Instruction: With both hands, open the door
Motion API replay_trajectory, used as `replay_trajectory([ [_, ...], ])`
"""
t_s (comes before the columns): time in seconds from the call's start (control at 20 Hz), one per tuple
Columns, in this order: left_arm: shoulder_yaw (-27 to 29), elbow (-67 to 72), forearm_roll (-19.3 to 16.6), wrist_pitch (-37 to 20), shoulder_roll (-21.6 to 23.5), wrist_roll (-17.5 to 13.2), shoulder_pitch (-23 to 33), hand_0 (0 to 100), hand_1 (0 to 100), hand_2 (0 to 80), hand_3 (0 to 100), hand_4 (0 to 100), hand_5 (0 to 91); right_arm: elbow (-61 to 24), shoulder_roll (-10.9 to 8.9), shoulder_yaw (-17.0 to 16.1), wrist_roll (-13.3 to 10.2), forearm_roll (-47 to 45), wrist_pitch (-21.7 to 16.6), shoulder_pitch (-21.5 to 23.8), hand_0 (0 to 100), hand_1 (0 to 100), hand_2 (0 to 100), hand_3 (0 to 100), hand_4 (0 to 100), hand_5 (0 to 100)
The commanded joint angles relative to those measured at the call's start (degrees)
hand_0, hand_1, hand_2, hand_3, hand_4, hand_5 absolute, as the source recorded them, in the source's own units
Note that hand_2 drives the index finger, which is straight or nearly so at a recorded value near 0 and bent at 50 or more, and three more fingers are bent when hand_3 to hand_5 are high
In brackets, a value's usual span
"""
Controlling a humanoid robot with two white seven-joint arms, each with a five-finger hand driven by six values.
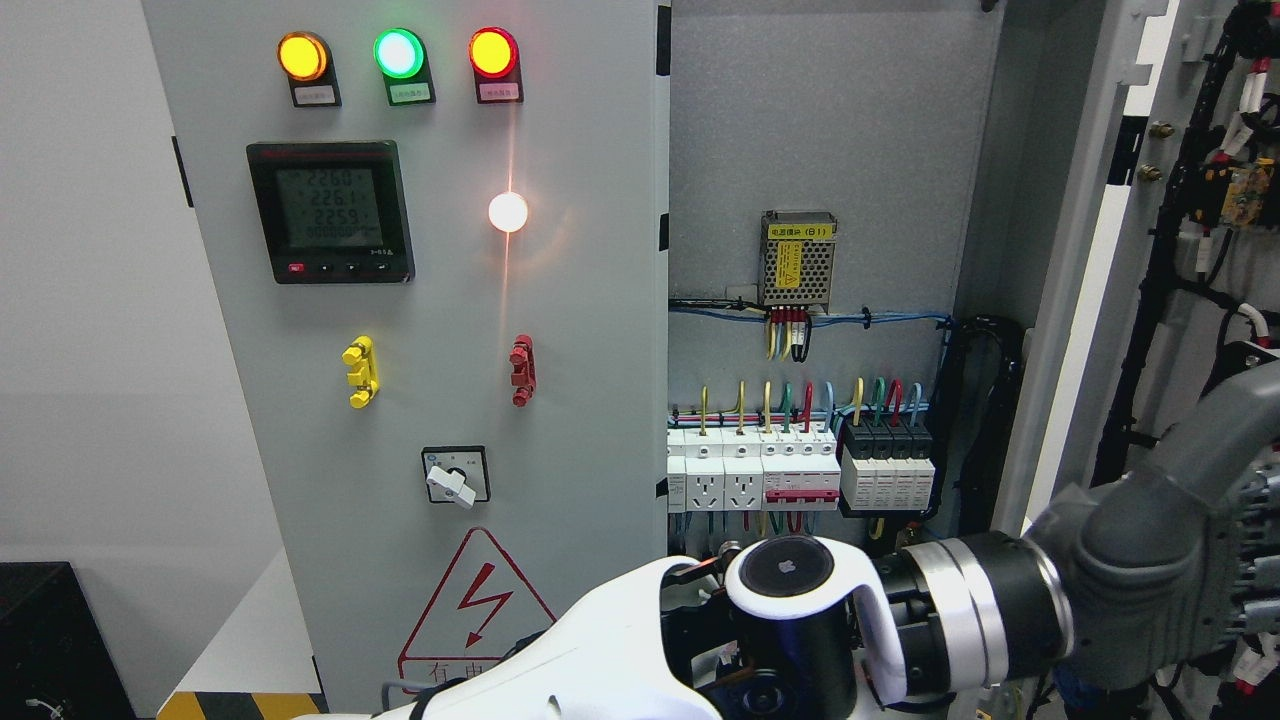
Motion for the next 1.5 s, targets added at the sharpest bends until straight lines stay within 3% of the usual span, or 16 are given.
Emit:
replay_trajectory([
  [0.0, 2.10, -10.43, 1.18, -0.05, 14.80, -0.55, 3.79, 0, 0, 0.0, 0, 0, 0.0, 0.02, 0.00, 0.53, -0.05, 0.00, 0.07, 0.00, 19, 0, 0, 0, 0, 0],
  [0.25, 2.10, -16.24, 6.11, -0.67, 25.44, -0.63, 5.72, 0, 0, 0.0, 0, 0, 0.0, 0.02, 0.00, 0.53, -0.05, 0.00, 0.07, 0.00, 19, 0, 0, 0, 0, 0],
  [0.8, 2.01, -19.24, 5.41, -0.67, 43.55, -1.07, 26.45, 0, 0, 0.0, 0, 0, 0.0, 0.02, 0.00, 0.53, -0.05, 0.00, 0.07, 0.00, 19, 0, 0, 0, 0, 0],
  [1.0, 2.27, -18.62, 2.08, -0.84, 48.03, -4.85, 35.77, 0, 0, 0.0, 0, 0, 0.0, 0.02, 0.00, 0.53, -0.05, 0.00, 0.07, 0.00, 19, 0, 0, 0, 0, 0],
  [1.45, 8.69, -10.11, -8.46, -4.26, 49.62, -5.12, 62.74, 0, 0, 0.0, 0, 0, 0.0, 0.02, 0.00, 0.53, -0.05, 0.00, 0.07, 0.00, 19, 0, 0, 0, 0, 0],
])
